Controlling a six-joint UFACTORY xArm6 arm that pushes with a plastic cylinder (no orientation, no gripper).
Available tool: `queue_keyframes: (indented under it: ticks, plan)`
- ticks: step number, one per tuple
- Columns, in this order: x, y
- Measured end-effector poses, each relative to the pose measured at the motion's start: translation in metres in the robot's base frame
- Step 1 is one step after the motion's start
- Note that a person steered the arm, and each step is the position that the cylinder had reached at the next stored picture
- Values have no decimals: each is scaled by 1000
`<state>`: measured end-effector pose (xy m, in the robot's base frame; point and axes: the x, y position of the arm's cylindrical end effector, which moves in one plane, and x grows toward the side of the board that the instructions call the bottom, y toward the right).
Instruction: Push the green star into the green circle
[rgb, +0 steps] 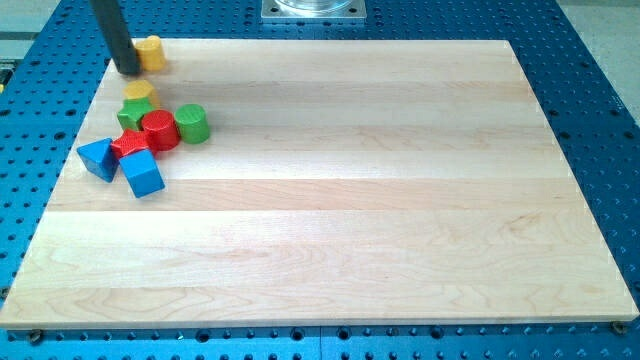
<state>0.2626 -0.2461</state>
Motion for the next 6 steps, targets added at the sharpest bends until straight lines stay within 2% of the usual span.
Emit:
queue_keyframes:
  ticks: [2, 3, 4, 6]
  plan:
    - [58, -57]
    - [117, -9]
    - [113, 48]
    - [78, 24]
